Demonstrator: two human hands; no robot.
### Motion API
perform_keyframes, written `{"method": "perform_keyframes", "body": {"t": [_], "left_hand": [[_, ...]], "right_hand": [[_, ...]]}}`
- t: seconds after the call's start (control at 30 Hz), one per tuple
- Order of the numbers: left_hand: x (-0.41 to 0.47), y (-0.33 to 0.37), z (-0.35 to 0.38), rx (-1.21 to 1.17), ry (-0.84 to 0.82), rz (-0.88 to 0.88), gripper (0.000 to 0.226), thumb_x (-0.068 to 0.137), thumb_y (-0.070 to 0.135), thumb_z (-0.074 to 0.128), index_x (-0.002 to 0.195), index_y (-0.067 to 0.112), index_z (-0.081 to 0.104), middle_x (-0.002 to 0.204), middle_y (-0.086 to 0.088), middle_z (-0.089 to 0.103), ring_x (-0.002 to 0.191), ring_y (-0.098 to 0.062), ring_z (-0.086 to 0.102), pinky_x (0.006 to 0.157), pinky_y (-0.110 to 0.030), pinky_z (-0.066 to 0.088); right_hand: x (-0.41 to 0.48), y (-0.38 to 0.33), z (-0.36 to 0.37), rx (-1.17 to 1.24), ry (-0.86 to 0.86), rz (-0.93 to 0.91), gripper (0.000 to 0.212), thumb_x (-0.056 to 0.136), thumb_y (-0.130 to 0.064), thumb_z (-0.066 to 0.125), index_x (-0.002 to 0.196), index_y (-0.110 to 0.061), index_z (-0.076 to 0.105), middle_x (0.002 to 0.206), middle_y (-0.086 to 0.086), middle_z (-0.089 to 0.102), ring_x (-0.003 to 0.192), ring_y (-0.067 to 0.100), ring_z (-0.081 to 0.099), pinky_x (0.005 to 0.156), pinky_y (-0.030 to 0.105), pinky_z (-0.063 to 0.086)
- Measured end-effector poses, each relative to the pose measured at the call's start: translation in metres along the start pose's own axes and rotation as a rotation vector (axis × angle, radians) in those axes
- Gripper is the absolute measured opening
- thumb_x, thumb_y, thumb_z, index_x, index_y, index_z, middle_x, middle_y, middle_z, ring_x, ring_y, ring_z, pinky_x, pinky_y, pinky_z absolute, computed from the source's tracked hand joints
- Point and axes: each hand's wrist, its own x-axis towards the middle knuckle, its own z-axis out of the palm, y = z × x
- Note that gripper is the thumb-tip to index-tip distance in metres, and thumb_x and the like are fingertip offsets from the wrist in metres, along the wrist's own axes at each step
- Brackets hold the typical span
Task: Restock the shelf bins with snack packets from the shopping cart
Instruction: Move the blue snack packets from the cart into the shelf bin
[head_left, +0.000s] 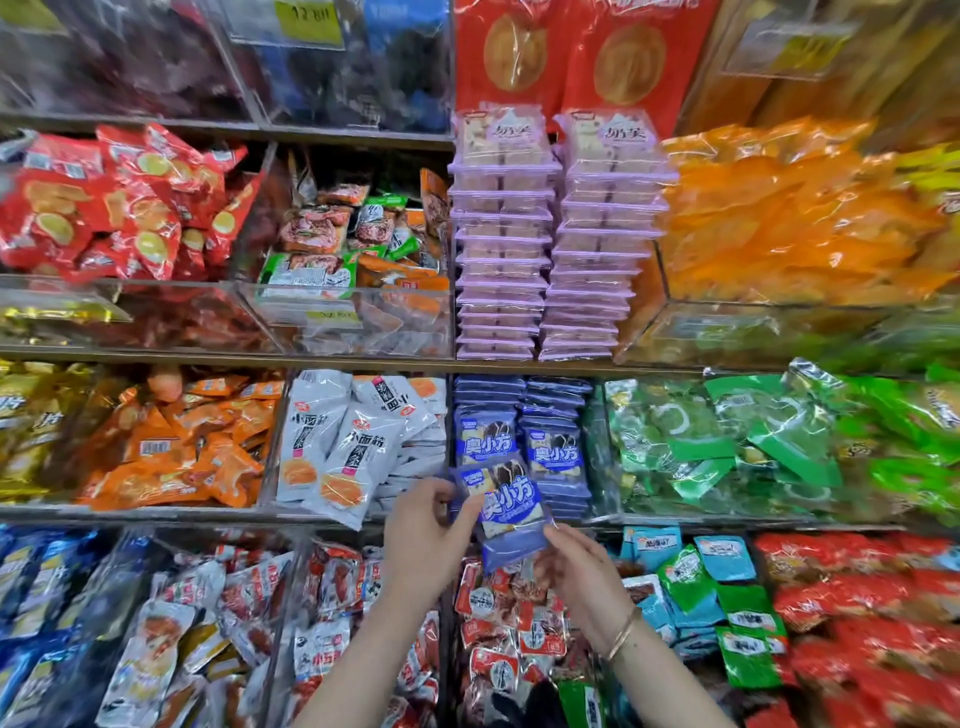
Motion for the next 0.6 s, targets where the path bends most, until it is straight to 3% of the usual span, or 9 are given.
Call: {"method": "perform_keyframes", "body": {"t": [0.07, 0.17, 0.3, 0.4, 0.47, 0.53, 0.6], "left_hand": [[0.008, -0.006, 0.000, 0.215, 0.126, 0.140, 0.026, 0.087, 0.040, 0.064, 0.093, 0.014, 0.061, 0.086, 0.002, 0.062, 0.083, -0.017, 0.055, 0.077, -0.034, 0.044], [0.014, -0.024, 0.003, 0.420, 0.059, 0.163, 0.026, 0.091, 0.038, 0.054, 0.097, 0.013, 0.058, 0.091, -0.002, 0.060, 0.088, -0.024, 0.056, 0.077, -0.036, 0.038], [0.013, -0.040, 0.009, 0.482, 0.061, 0.220, 0.042, 0.089, 0.048, 0.033, 0.091, 0.015, 0.058, 0.085, 0.001, 0.057, 0.080, -0.023, 0.053, 0.070, -0.032, 0.030], [0.014, -0.044, 0.011, 0.477, 0.104, 0.238, 0.027, 0.090, 0.042, 0.050, 0.090, 0.016, 0.058, 0.083, 0.002, 0.056, 0.079, -0.022, 0.053, 0.070, -0.031, 0.030], [0.014, -0.044, 0.012, 0.475, 0.114, 0.235, 0.027, 0.090, 0.043, 0.048, 0.089, 0.017, 0.058, 0.081, 0.004, 0.055, 0.077, -0.019, 0.051, 0.070, -0.031, 0.030], [0.014, -0.045, 0.012, 0.473, 0.108, 0.229, 0.027, 0.090, 0.043, 0.049, 0.091, 0.018, 0.058, 0.082, 0.006, 0.055, 0.077, -0.018, 0.050, 0.070, -0.030, 0.029], [0.014, -0.047, 0.013, 0.469, 0.097, 0.222, 0.019, 0.090, 0.037, 0.057, 0.093, 0.018, 0.059, 0.084, 0.005, 0.057, 0.079, -0.018, 0.052, 0.071, -0.031, 0.029]], "right_hand": [[0.013, -0.011, -0.004, 0.054, 0.061, -0.023, 0.017, 0.085, -0.018, 0.060, 0.088, -0.002, 0.059, 0.057, 0.006, 0.061, 0.046, 0.013, 0.053, 0.045, 0.021, 0.043], [0.038, -0.022, -0.004, 0.118, 0.208, -0.019, 0.009, 0.093, -0.014, 0.053, 0.094, -0.006, 0.059, 0.058, 0.004, 0.063, 0.045, 0.010, 0.052, 0.041, 0.020, 0.042], [0.068, -0.023, -0.004, 0.415, 0.367, 0.114, 0.024, 0.095, -0.019, 0.052, 0.113, -0.004, 0.057, 0.069, 0.004, 0.056, 0.057, 0.014, 0.055, 0.045, 0.017, 0.050], [0.078, -0.021, -0.002, 0.704, 0.425, 0.132, 0.039, 0.093, -0.022, 0.056, 0.124, 0.000, 0.053, 0.104, 0.006, 0.060, 0.088, 0.014, 0.063, 0.066, 0.021, 0.058], [0.080, -0.023, -0.001, 0.772, 0.475, 0.105, 0.039, 0.091, -0.022, 0.058, 0.124, -0.001, 0.054, 0.125, 0.009, 0.058, 0.096, 0.014, 0.063, 0.060, 0.019, 0.058], [0.080, -0.026, -0.001, 0.816, 0.495, 0.098, 0.038, 0.092, -0.021, 0.057, 0.125, -0.001, 0.054, 0.131, 0.009, 0.055, 0.113, 0.015, 0.058, 0.055, 0.016, 0.055], [0.081, -0.027, -0.001, 0.824, 0.495, 0.102, 0.037, 0.093, -0.019, 0.056, 0.125, 0.000, 0.054, 0.131, 0.010, 0.055, 0.113, 0.016, 0.058, 0.064, 0.015, 0.056]]}}
